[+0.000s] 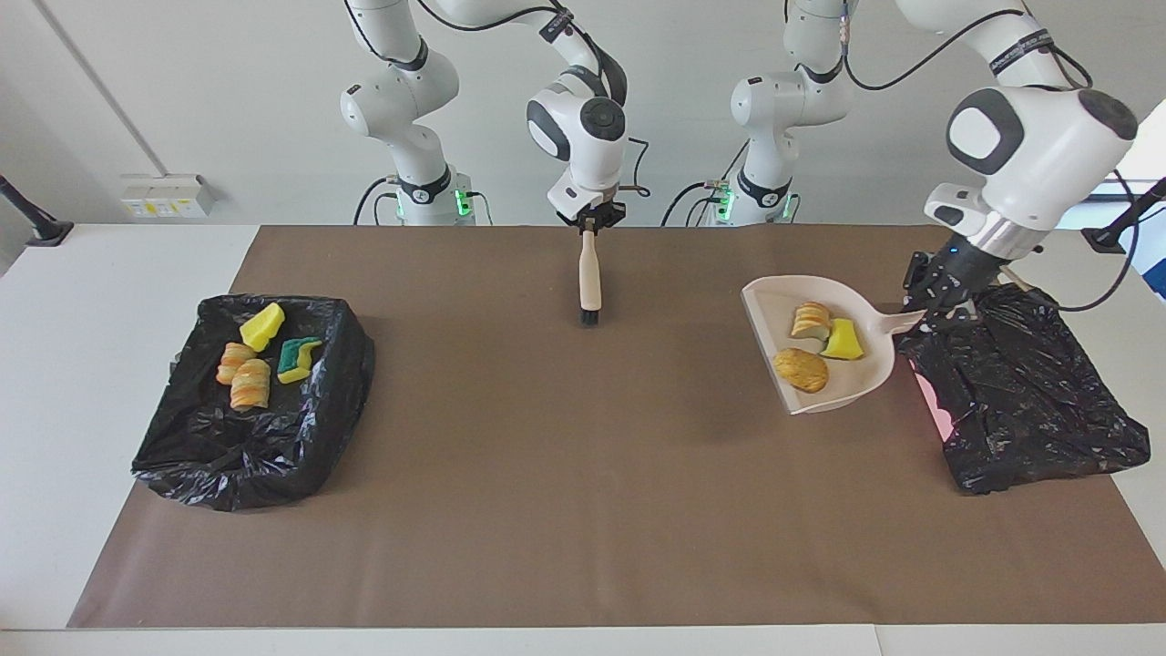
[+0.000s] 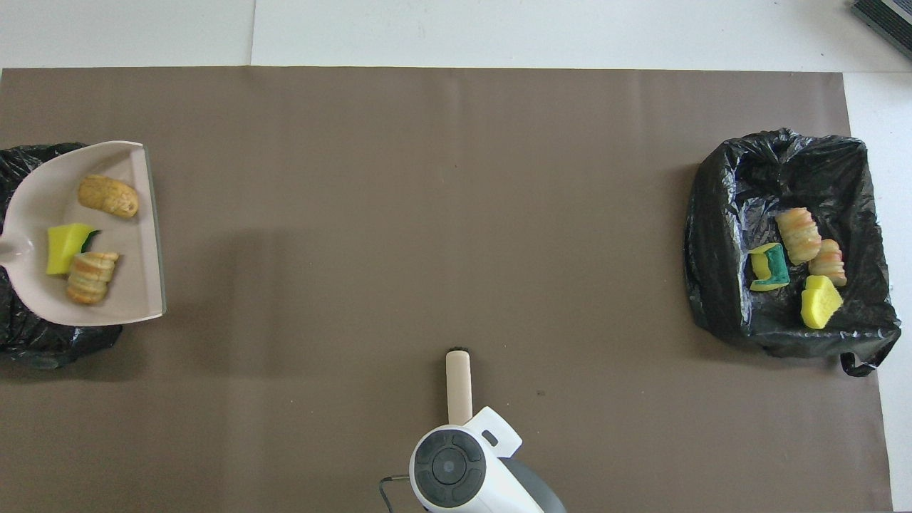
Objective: Sweep and dump trash in bin
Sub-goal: 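Tilt the dustpan over the bin with the left gripper to dump scraps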
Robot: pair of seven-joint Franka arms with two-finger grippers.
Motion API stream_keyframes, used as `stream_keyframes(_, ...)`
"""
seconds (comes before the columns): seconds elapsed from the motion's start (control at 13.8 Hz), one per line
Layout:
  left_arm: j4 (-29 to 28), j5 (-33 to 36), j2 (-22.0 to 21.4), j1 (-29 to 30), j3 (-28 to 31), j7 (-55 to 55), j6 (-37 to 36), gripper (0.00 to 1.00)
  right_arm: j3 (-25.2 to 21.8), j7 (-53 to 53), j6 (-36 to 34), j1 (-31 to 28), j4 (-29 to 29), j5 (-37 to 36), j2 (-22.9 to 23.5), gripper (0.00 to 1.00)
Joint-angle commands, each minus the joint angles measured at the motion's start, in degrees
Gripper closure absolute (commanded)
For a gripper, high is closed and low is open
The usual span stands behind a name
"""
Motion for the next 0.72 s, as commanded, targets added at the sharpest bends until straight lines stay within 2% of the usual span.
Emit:
stream_keyframes(0.0,2.8,-1.0,0.6,5.2,-0.6,4.4,-1.6,1.00,-0.1,1.0,-1.7,-0.2,-0.2,-0.4,-0.9,1.00)
stream_keyframes(0.14,5.1,-0.1,1.5,8.8,-0.4,4.4,-0.8,1.00,-0.1,-0.2,-1.5,-0.2,-0.2,-0.4,-0.9,1.00)
stream_keyframes(0.29,6.7,4.6,2.6,10.0,-0.1,3.8,1.3,1.00,-0.1,-3.0,-1.4,-0.8,-0.2,-0.4,-0.6,1.00)
stream_keyframes(0.43,8.8,9.4,3.9,10.5,0.8,3.3,6.8,1.00,-0.1,-3.0,-1.4,-1.1,-0.1,-0.3,-0.3,1.00)
stream_keyframes(0.51,8.9,10.9,4.6,10.8,1.2,2.7,9.7,1.00,-0.1,-3.1,-1.4,-1.9,0.2,-0.3,0.0,0.63)
stream_keyframes(0.58,8.9,13.3,5.1,10.8,1.3,2.7,13.4,1.00,-0.1,-3.4,-1.1,-2.3,0.5,-0.3,0.5,0.12)
stream_keyframes(0.65,8.9,15.7,5.4,10.7,1.3,2.6,16.8,1.00,-0.2,-3.9,-0.6,-2.4,1.1,-0.5,0.6,0.00)
